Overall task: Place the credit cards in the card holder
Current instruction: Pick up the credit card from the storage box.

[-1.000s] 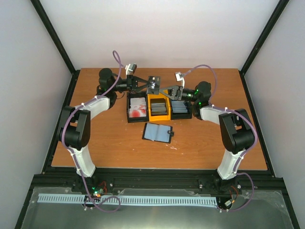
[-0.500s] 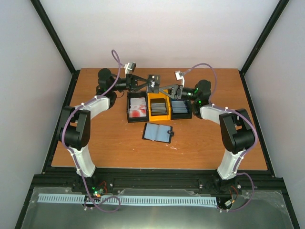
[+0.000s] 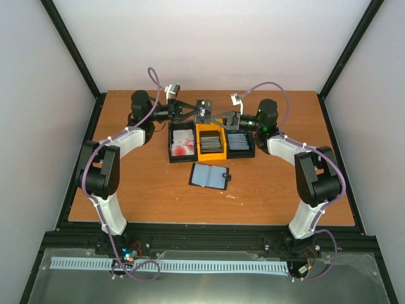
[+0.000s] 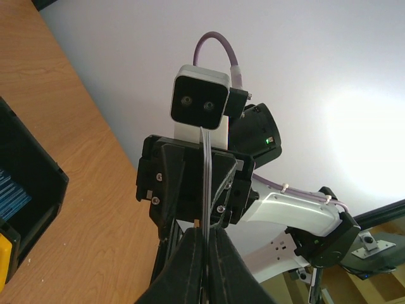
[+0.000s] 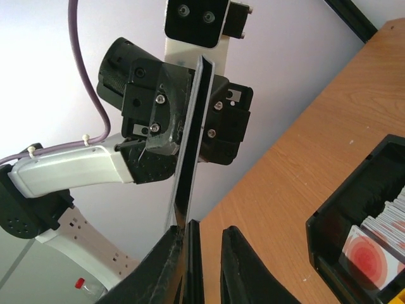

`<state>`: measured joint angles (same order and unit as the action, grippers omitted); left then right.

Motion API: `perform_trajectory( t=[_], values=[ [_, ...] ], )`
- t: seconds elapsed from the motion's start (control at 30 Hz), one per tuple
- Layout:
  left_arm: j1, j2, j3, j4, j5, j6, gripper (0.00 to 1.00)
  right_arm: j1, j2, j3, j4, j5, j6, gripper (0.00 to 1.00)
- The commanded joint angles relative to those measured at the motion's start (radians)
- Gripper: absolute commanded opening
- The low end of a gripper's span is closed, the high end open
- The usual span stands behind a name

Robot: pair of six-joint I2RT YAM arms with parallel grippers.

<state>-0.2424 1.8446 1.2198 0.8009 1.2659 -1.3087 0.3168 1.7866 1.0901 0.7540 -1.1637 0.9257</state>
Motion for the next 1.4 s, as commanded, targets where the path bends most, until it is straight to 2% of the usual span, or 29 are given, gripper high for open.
perform_trajectory(
  t=[0.0, 0.2, 0.47, 0.57, 0.73, 0.9, 1.0, 1.37],
  values=[
    [-0.023, 0.01, 0.028, -0.053, 0.0, 0.068, 0.03, 0.022, -0.016, 0.039, -0.085, 0.007, -0.047, 0.18],
    [-0.03, 0.035, 0.041, -0.072, -0.003, 0.085, 0.02, 0.029, -0.01, 0.048, -0.101, 0.002, -0.045, 0.18],
    [-0.037, 0.038, 0.041, -0.098, -0.007, 0.11, 0.03, 0.037, 0.019, 0.099, -0.23, 0.024, -0.091, 0.14],
    [-0.037, 0.039, 0.042, -0.107, -0.008, 0.117, 0.03, 0.037, 0.017, 0.097, -0.229, 0.032, -0.084, 0.14],
    [-0.037, 0.057, 0.044, -0.12, -0.015, 0.12, 0.04, 0.035, 0.026, 0.081, -0.193, 0.046, -0.047, 0.03],
    [-0.037, 0.09, 0.056, -0.167, -0.03, 0.141, 0.07, 0.02, 0.061, 0.0, 0.004, 0.044, 0.094, 0.03],
    [-0.037, 0.113, 0.062, -0.194, -0.035, 0.158, 0.08, 0.012, 0.075, -0.035, 0.051, 0.044, 0.135, 0.03],
    [-0.041, 0.218, 0.095, -0.331, -0.066, 0.239, 0.12, -0.02, 0.139, -0.061, -0.111, 0.075, 0.08, 0.03]
  ],
)
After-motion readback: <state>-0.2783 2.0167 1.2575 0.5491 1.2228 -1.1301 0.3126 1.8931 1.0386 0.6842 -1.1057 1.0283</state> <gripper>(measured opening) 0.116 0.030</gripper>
